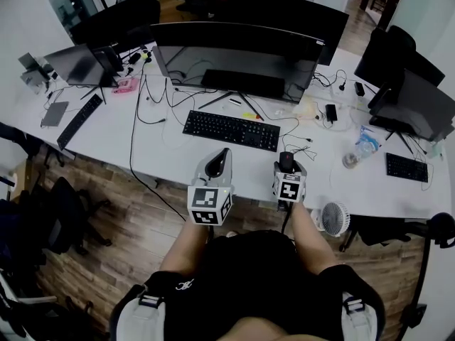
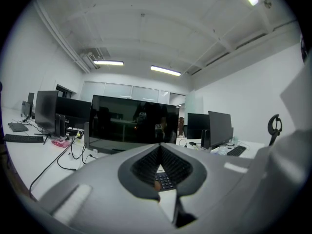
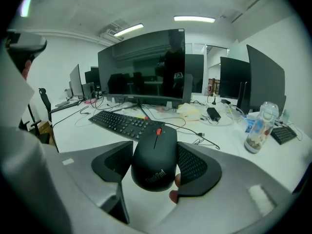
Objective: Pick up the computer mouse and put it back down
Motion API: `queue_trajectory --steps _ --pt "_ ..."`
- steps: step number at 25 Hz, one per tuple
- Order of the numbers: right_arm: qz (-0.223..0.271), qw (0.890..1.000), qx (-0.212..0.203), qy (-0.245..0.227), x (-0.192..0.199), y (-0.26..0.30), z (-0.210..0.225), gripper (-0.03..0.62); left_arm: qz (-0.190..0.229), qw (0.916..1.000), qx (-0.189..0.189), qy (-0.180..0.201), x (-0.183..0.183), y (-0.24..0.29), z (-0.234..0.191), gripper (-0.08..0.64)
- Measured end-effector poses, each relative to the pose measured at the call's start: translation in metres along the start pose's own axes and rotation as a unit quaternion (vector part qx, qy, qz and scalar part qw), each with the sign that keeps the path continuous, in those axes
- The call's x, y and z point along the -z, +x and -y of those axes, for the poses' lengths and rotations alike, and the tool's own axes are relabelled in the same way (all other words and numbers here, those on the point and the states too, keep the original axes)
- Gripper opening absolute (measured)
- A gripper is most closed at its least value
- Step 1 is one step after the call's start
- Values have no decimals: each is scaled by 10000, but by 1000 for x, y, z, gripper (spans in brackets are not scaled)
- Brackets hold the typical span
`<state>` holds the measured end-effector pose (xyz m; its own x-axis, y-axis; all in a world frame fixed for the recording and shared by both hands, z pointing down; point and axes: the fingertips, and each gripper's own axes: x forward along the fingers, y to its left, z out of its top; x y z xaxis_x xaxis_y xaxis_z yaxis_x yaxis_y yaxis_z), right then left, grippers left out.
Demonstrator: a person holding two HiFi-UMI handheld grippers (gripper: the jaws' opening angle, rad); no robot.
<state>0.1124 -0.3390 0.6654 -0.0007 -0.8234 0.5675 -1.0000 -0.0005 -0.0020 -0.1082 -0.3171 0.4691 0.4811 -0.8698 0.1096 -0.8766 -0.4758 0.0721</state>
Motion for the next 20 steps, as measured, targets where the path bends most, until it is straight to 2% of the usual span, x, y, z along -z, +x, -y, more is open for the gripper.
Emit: queue_trajectory --steps 5,10,20 --pt "-486 9988 -2 42 41 15 -3 287 -15 10000 -33 23 2 -4 -1 51" --pt "-694 9974 -142 161 63 29 -11 288 -40 9999 -132 19 6 -12 -7 51" --pt "-1012 9936 -180 465 86 42 -14 288 -82 9996 -260 40 8 -23 -13 51"
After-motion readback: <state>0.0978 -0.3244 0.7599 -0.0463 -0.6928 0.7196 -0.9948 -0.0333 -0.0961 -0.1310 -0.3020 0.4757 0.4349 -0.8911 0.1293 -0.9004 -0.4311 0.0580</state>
